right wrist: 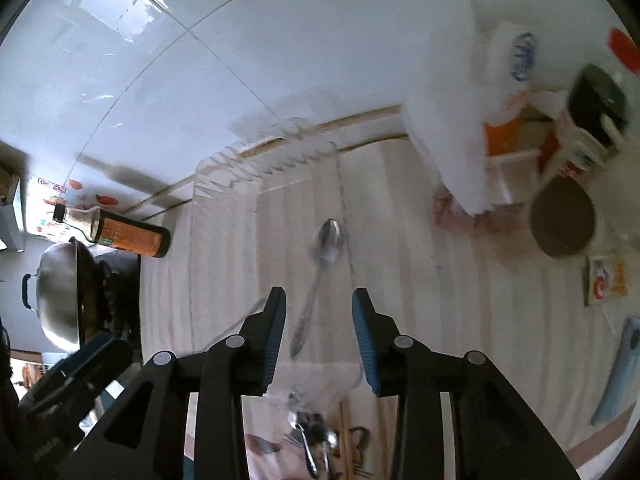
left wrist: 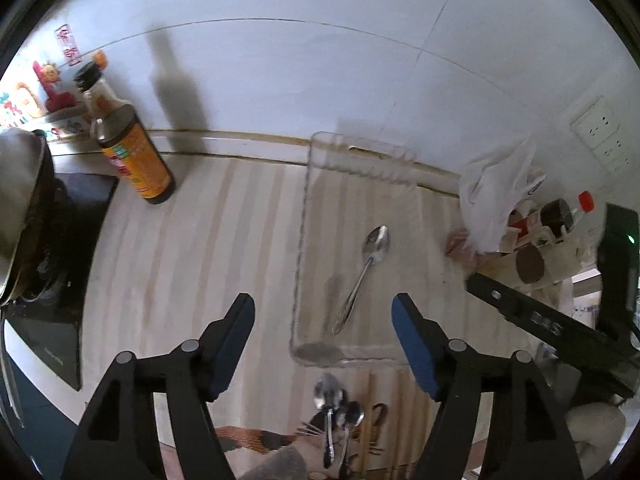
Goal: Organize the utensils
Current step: 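Move both open tools back over the utensil row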
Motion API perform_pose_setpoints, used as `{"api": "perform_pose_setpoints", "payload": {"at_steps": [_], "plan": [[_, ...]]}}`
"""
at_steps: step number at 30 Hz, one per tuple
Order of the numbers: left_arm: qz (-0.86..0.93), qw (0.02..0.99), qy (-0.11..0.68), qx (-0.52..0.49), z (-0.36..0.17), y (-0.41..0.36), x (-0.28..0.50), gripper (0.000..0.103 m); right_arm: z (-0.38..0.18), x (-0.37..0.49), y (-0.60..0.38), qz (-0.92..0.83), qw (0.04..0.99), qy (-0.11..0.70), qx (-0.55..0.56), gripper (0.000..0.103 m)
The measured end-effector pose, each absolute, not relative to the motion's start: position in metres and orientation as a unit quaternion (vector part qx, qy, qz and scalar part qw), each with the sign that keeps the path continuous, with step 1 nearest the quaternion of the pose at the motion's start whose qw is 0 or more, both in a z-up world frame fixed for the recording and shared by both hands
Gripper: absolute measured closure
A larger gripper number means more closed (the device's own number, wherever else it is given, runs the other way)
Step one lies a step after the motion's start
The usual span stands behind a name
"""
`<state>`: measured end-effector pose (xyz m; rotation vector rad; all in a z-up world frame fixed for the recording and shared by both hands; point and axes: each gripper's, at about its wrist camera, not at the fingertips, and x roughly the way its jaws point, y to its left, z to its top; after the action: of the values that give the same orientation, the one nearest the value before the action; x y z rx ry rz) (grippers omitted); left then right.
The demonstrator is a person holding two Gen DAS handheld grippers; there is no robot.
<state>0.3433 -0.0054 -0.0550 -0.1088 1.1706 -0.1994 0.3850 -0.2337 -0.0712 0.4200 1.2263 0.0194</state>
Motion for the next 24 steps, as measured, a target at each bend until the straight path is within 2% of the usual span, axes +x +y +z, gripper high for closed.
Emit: {"api": "perform_pose_setpoints", "payload": {"at_steps": [3, 5, 6, 8, 11, 16, 17, 18, 19, 21, 22, 24], "plan": [[-0.07, 0.844, 0.531, -0.036, -0.057, 0.004, 0.325, 0.022, -0.069, 0.36, -0.238, -0.006, 0.803, 0.567, 0.186, 0.056], [-0.049, 0.855, 0.516, -0.024, -0.062, 0.011, 0.311, 0.007, -0.07, 0.344, -0.242, -0.015, 0.806, 0.563, 0.184, 0.05], [-0.042, 0.859, 0.51, -0.02, -0.066, 0.014, 0.305, 0.003, -0.072, 0.332, -0.245, -0.019, 0.808, 0.559, 0.184, 0.047], [-0.023, 0.864, 0.504, -0.009, -0.077, 0.019, 0.292, 0.002, -0.077, 0.31, -0.252, -0.028, 0.814, 0.551, 0.182, 0.042], [-0.01, 0.847, 0.532, 0.018, -0.111, 0.021, 0.275, 0.001, -0.092, 0.282, -0.257, -0.045, 0.816, 0.552, 0.167, 0.041], [-0.022, 0.81, 0.585, 0.032, -0.166, 0.01, 0.248, 0.001, -0.131, 0.247, -0.267, -0.057, 0.788, 0.589, 0.172, 0.042], [-0.024, 0.802, 0.595, 0.035, -0.175, 0.007, 0.243, 0.002, -0.141, 0.24, -0.269, -0.062, 0.779, 0.6, 0.171, 0.043], [-0.03, 0.794, 0.606, 0.034, -0.186, 0.003, 0.237, 0.002, -0.151, 0.232, -0.272, -0.067, 0.77, 0.61, 0.175, 0.049], [-0.038, 0.786, 0.616, 0.033, -0.194, -0.001, 0.233, 0.004, -0.159, 0.227, -0.275, -0.07, 0.763, 0.616, 0.18, 0.057], [-0.056, 0.769, 0.636, 0.034, -0.213, -0.012, 0.228, 0.014, -0.174, 0.216, -0.282, -0.077, 0.748, 0.631, 0.188, 0.063], [-0.06, 0.763, 0.642, 0.035, -0.219, -0.015, 0.228, 0.023, -0.179, 0.213, -0.284, -0.079, 0.745, 0.634, 0.191, 0.065], [-0.074, 0.752, 0.655, 0.032, -0.233, -0.024, 0.228, 0.03, -0.188, 0.205, -0.286, -0.083, 0.739, 0.641, 0.189, 0.066]]}}
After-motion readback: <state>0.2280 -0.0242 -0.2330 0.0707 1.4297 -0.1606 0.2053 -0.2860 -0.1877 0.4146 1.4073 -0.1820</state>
